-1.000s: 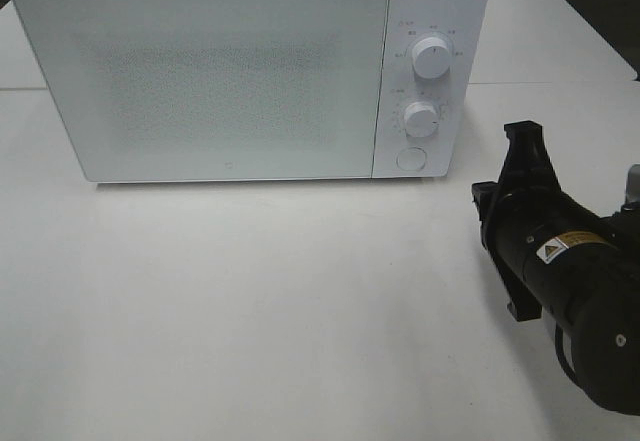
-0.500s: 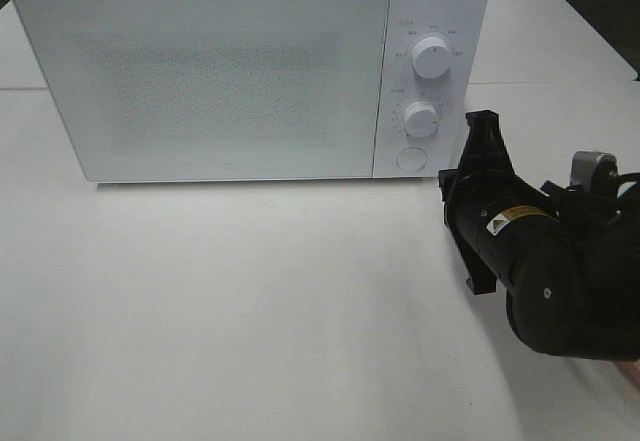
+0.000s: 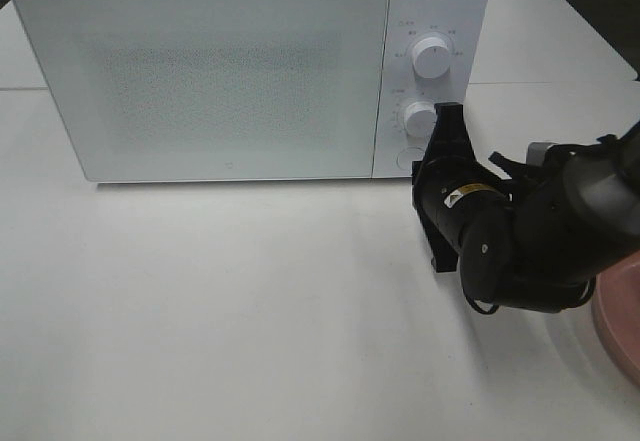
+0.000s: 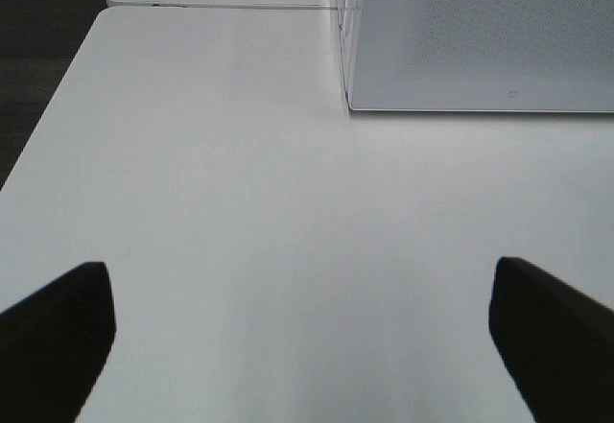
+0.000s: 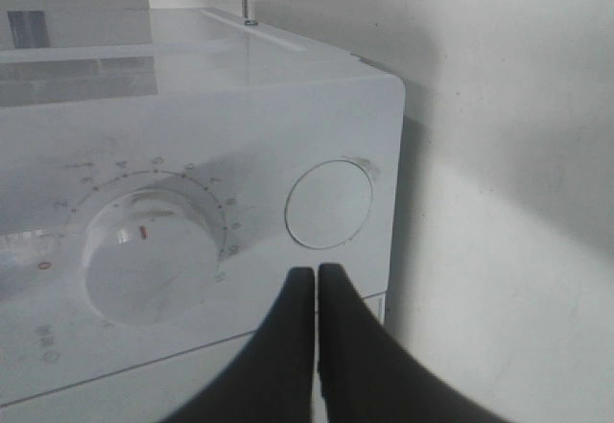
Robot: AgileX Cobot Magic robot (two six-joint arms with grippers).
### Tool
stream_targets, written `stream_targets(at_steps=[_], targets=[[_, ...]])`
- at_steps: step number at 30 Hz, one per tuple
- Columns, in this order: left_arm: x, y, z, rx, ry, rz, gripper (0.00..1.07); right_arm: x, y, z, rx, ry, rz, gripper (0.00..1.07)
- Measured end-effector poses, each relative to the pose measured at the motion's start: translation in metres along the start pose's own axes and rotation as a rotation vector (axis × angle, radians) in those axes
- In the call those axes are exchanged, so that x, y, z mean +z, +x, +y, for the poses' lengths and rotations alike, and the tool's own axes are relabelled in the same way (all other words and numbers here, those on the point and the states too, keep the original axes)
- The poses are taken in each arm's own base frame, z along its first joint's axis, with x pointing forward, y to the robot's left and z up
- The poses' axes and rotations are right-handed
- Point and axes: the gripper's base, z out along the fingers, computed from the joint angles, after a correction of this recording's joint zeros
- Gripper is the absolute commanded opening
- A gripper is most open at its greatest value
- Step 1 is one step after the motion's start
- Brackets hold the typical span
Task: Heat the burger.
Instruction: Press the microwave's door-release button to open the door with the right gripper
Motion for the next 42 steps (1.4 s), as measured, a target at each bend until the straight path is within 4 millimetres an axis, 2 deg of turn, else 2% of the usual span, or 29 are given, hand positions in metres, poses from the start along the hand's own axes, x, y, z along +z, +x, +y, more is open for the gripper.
stream_targets(at_steps=[4, 12, 21, 32, 42], targets=[[0.0, 0.0, 0.0, 0.0, 0.0, 0.0, 0.98, 0.015, 0.003, -0.003, 0.027, 0.012, -0.008, 0.0], [0.0, 0.0, 0.0, 0.0, 0.0, 0.0, 0.98, 0.027, -0.006, 0.004, 0.052, 0.018, -0.049, 0.0], [0.0, 0.0, 0.0, 0.0, 0.0, 0.0, 0.98, 0.046, -0.002, -0.001, 0.068, 0.041, -0.061, 0.0], [0.0, 0.0, 0.0, 0.0, 0.0, 0.0, 0.98, 0.057, 0.003, -0.003, 0.083, 0.043, -0.074, 0.0], [0.0, 0.0, 0.0, 0.0, 0.0, 0.0, 0.98, 0.057, 0.005, -0.002, 0.069, -0.002, -0.083, 0.0]])
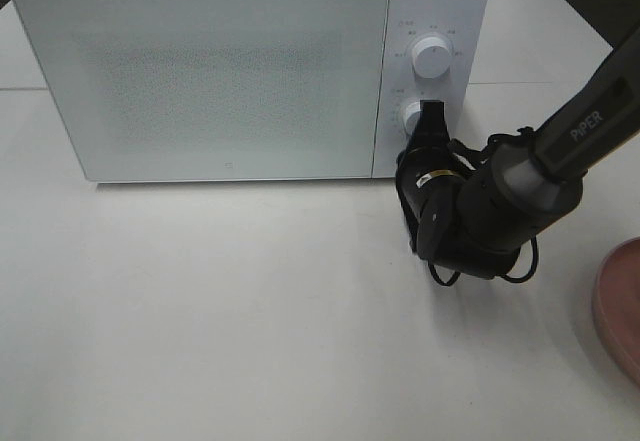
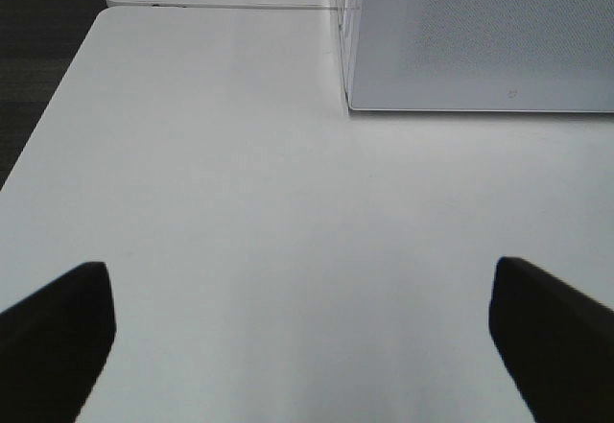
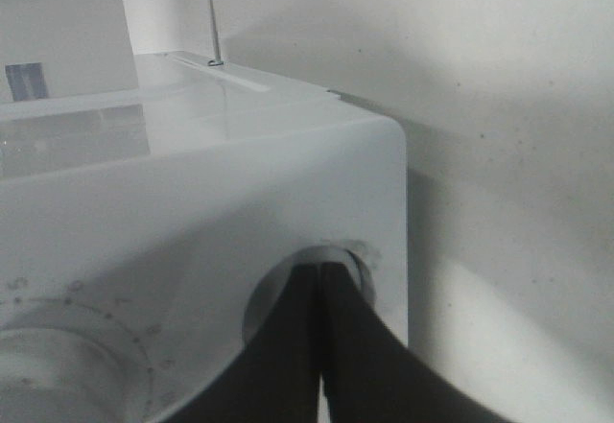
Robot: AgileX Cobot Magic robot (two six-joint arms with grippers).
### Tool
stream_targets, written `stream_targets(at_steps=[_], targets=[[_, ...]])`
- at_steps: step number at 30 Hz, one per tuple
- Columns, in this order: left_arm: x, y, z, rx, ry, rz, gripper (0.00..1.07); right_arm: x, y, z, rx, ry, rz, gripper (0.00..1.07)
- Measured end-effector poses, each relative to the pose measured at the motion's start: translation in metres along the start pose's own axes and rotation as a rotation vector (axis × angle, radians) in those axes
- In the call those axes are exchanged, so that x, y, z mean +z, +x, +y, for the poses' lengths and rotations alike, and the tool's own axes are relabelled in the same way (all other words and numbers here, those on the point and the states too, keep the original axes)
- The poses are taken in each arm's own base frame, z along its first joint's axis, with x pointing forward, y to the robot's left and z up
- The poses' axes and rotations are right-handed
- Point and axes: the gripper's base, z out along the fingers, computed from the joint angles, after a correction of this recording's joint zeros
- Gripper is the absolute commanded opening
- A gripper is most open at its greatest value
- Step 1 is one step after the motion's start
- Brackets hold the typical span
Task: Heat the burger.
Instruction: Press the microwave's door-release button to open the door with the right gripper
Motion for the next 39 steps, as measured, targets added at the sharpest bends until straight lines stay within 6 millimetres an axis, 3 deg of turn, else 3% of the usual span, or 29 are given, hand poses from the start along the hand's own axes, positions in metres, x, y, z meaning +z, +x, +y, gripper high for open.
stream_targets(at_steps=[27, 39], targets=[[0.0, 0.0, 0.0, 0.0, 0.0, 0.0, 0.98, 0.006, 0.004, 0.007, 0.017, 0.0, -0.041, 0.0], [0.0, 0.0, 0.0, 0.0, 0.0, 0.0, 0.98, -0.016, 0.002, 0.014, -0.044, 0.024, -0.009, 0.0]])
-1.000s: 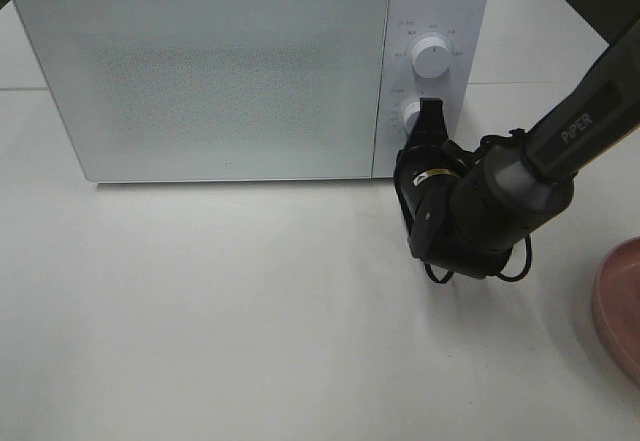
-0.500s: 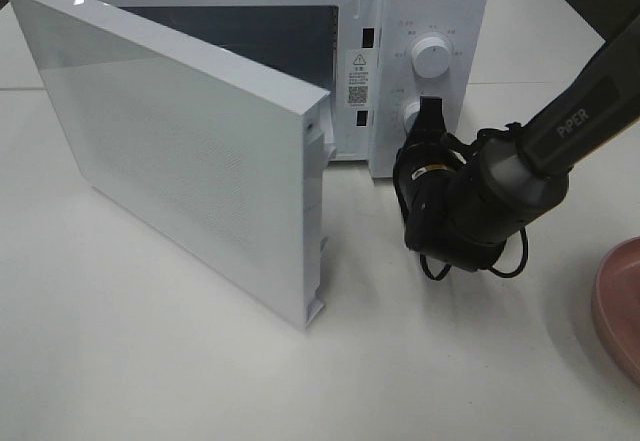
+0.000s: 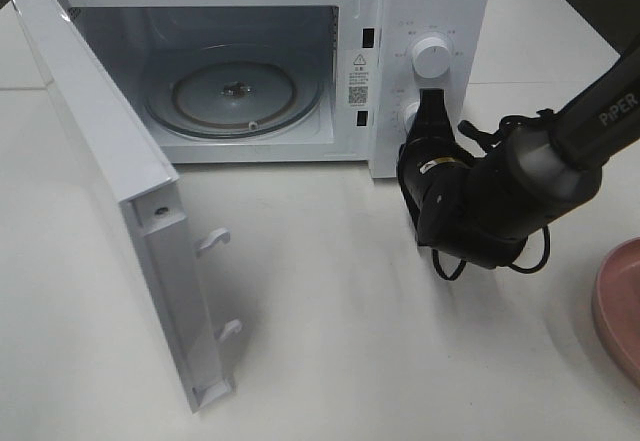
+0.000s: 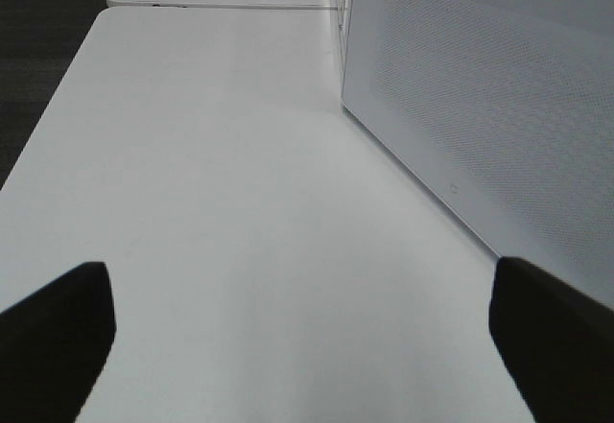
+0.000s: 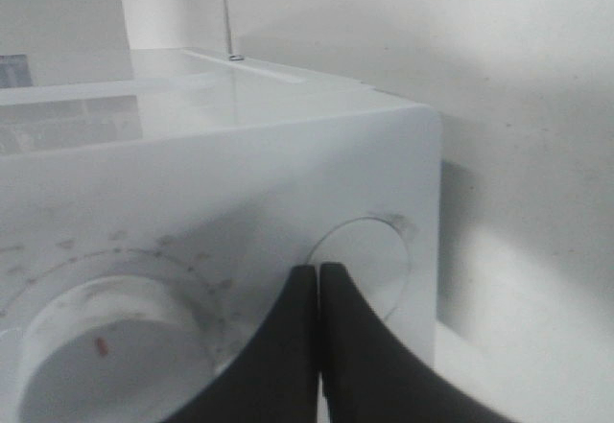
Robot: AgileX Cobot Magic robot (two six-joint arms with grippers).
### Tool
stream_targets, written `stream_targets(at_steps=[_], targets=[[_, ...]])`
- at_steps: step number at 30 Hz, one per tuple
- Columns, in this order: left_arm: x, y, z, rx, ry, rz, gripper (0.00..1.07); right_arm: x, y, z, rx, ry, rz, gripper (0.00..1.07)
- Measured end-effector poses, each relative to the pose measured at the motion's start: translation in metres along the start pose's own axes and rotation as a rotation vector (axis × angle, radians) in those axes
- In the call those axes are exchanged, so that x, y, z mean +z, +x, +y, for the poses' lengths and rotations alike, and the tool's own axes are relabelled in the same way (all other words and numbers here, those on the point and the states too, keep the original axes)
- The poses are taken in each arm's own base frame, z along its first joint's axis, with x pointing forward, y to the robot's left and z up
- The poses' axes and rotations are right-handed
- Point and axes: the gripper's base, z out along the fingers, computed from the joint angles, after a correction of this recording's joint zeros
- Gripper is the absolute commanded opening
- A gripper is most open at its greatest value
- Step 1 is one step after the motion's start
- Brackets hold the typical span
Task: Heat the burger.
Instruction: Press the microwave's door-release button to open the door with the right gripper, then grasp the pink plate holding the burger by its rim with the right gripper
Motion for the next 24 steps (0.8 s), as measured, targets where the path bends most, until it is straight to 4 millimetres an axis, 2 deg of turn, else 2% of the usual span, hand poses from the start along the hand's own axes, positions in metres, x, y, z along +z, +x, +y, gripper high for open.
stream_targets(at_steps=[9, 11, 14, 16, 17, 19, 20, 24], targets=[[0.0, 0.0, 0.0, 0.0, 0.0, 0.0, 0.98, -0.018, -0.009, 0.001, -0.088, 0.029, 0.017, 0.0], [0.0, 0.0, 0.0, 0.0, 0.0, 0.0, 0.98, -0.032, -0.013, 0.006, -0.195, 0.069, 0.059, 0.0], [0.0, 0.0, 0.0, 0.0, 0.0, 0.0, 0.98, -0.04, -0.014, 0.008, -0.26, 0.092, 0.091, 0.01], [0.0, 0.0, 0.0, 0.0, 0.0, 0.0, 0.98, -0.052, -0.015, 0.011, -0.375, 0.134, 0.156, 0.01], [0.0, 0.0, 0.0, 0.0, 0.0, 0.0, 0.98, -0.052, -0.015, 0.011, -0.375, 0.134, 0.156, 0.01], [0.0, 0.0, 0.0, 0.0, 0.0, 0.0, 0.98, -0.064, -0.015, 0.017, -0.509, 0.158, 0.235, 0.01], [0.0, 0.0, 0.0, 0.0, 0.0, 0.0, 0.98, -0.064, -0.015, 0.017, -0.509, 0.158, 0.235, 0.01], [0.0, 0.0, 0.0, 0.0, 0.0, 0.0, 0.98, -0.076, -0.015, 0.025, -0.708, 0.195, 0.369, 0.02]])
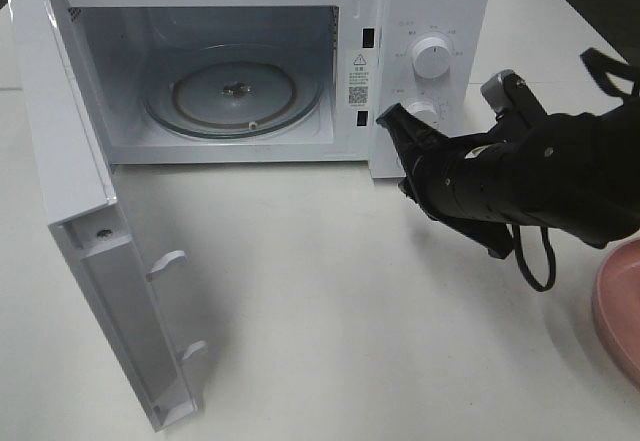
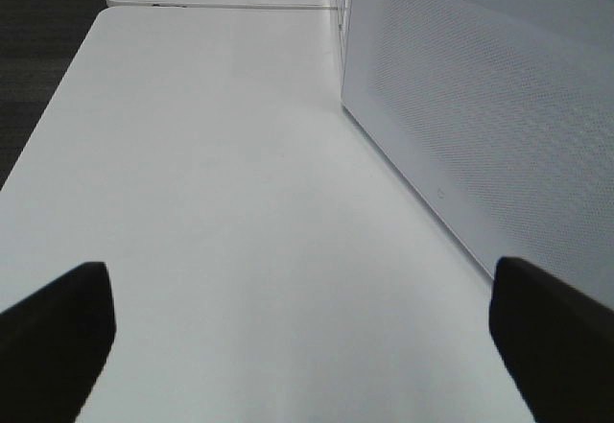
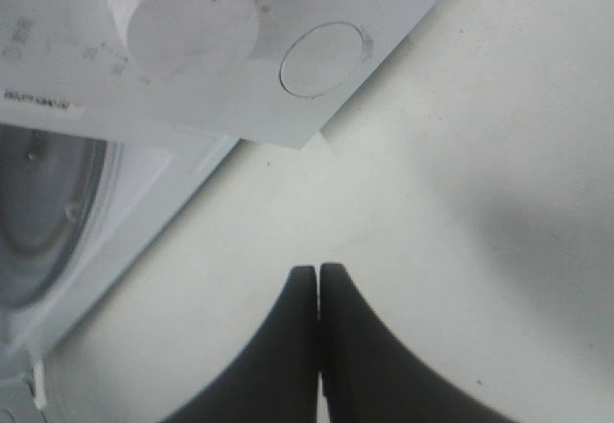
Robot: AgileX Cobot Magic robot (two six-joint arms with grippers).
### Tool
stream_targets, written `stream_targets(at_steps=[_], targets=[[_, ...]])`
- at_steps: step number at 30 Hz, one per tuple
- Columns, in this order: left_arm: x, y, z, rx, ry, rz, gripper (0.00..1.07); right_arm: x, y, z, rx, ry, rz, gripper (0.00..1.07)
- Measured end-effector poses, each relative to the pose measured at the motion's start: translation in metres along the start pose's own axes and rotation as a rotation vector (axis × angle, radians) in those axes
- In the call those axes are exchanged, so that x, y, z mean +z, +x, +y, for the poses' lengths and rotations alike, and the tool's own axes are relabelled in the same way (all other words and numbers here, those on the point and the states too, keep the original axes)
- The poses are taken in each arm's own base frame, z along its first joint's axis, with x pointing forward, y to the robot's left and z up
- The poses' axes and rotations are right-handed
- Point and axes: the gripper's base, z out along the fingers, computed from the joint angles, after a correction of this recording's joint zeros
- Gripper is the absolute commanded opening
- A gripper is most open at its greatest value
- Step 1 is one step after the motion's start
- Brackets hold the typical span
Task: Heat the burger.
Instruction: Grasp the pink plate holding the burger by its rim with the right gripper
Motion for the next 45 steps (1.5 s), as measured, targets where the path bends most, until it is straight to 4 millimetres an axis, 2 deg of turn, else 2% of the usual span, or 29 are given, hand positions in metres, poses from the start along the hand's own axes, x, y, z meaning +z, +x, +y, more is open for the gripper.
stream_targets(at_steps=[7, 16, 20, 26, 28, 29, 31, 34, 36, 37, 39, 40, 41, 42, 43, 44, 45], targets=[[0.0, 0.0, 0.0, 0.0, 0.0, 0.0, 0.98, -0.01, -0.005, -0.006, -0.202, 0.038, 0.162, 0.03], [0.0, 0.0, 0.0, 0.0, 0.0, 0.0, 0.98, -0.022, -0.011, -0.029, -0.486, 0.092, 0.454, 0.03], [0.0, 0.0, 0.0, 0.0, 0.0, 0.0, 0.98, -0.029, -0.013, -0.036, -0.593, 0.121, 0.533, 0.03], [0.0, 0.0, 0.0, 0.0, 0.0, 0.0, 0.98, -0.05, -0.02, -0.039, -0.756, 0.172, 0.603, 0.05], [0.0, 0.0, 0.0, 0.0, 0.0, 0.0, 0.98, -0.069, -0.026, -0.04, -0.856, 0.215, 0.622, 0.06], [0.0, 0.0, 0.0, 0.0, 0.0, 0.0, 0.98, -0.069, -0.026, -0.04, -0.856, 0.215, 0.622, 0.06], [0.0, 0.0, 0.0, 0.0, 0.0, 0.0, 0.98, -0.085, -0.029, -0.042, -0.915, 0.251, 0.649, 0.09], [0.0, 0.0, 0.0, 0.0, 0.0, 0.0, 0.98, -0.09, -0.031, -0.043, -0.926, 0.267, 0.658, 0.1], [0.0, 0.0, 0.0, 0.0, 0.0, 0.0, 0.98, -0.107, -0.034, -0.047, -0.983, 0.32, 0.693, 0.14], [0.0, 0.0, 0.0, 0.0, 0.0, 0.0, 0.98, -0.107, -0.034, -0.047, -0.983, 0.32, 0.693, 0.14], [0.0, 0.0, 0.0, 0.0, 0.0, 0.0, 0.98, -0.114, -0.039, -0.049, -0.989, 0.346, 0.688, 0.28], [0.0, 0.0, 0.0, 0.0, 0.0, 0.0, 0.98, -0.114, -0.039, -0.049, -0.989, 0.346, 0.688, 0.28], [0.0, 0.0, 0.0, 0.0, 0.0, 0.0, 0.98, -0.115, -0.042, -0.051, -0.988, 0.357, 0.683, 0.34], [0.0, 0.0, 0.0, 0.0, 0.0, 0.0, 0.98, -0.117, -0.048, -0.053, -0.984, 0.373, 0.663, 0.49], [0.0, 0.0, 0.0, 0.0, 0.0, 0.0, 0.98, -0.117, -0.048, -0.053, -0.984, 0.373, 0.663, 0.49], [0.0, 0.0, 0.0, 0.0, 0.0, 0.0, 0.98, -0.117, -0.05, -0.055, -0.98, 0.381, 0.658, 0.58], [0.0, 0.0, 0.0, 0.0, 0.0, 0.0, 0.98, -0.117, -0.054, -0.058, -0.969, 0.401, 0.647, 0.75]])
